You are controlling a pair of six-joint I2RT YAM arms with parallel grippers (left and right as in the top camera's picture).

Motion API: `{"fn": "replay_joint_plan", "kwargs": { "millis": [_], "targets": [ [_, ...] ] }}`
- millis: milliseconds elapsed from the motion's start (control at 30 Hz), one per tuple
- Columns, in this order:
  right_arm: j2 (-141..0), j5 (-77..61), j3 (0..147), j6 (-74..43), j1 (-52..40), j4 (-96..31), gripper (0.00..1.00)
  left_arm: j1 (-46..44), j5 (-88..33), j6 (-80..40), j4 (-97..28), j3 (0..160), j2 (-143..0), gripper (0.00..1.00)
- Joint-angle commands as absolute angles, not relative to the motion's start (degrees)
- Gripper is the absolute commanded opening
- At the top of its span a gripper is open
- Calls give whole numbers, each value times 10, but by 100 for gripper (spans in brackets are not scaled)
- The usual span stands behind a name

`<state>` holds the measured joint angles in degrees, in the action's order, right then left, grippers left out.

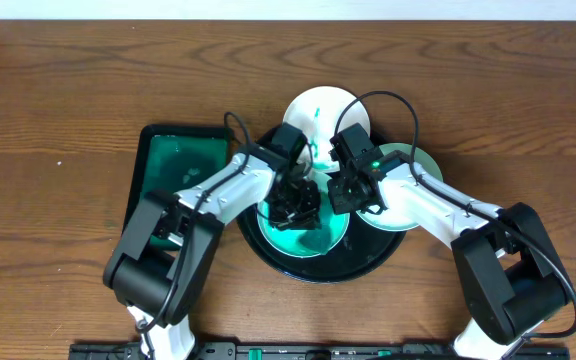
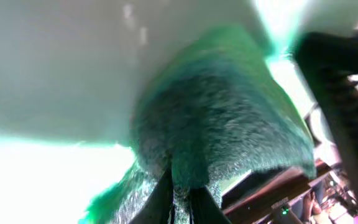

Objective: Clean dirty plates on tray and stack at the side
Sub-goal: 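Scrub the lower-left plate with the sponge in the left gripper, then return the sponge to the basin with the left gripper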

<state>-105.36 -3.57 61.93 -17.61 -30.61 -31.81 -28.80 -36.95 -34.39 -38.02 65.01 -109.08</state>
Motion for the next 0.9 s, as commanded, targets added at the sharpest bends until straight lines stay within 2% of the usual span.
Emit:
{"fn": "replay_joint_plan", "kwargs": {
  "millis": [0,100,167,567,700,867],
  "targets": [
    [-1066,20,615,-186,-300,-321,1,-256,-202,-341,-441,636,-1071,7],
    [-1066,21,615,-186,-300,-321,1,-233,-67,-341,-469,636,-1032,7],
    [-1066,21,615,-186,-300,-321,1,-221,-25,-341,-475,636,-1005,7],
    [-1066,21,615,-179,-300,-322,1,-112,-25,-269,-482,640,-773,7],
    [-1066,21,615,-179,-300,-322,1,-52,27,-263,-496,634,-782,7],
    [-1066,21,615,-175,-301,-324,1,-4,37,-242,-459,601,-848,7]
  ]
}}
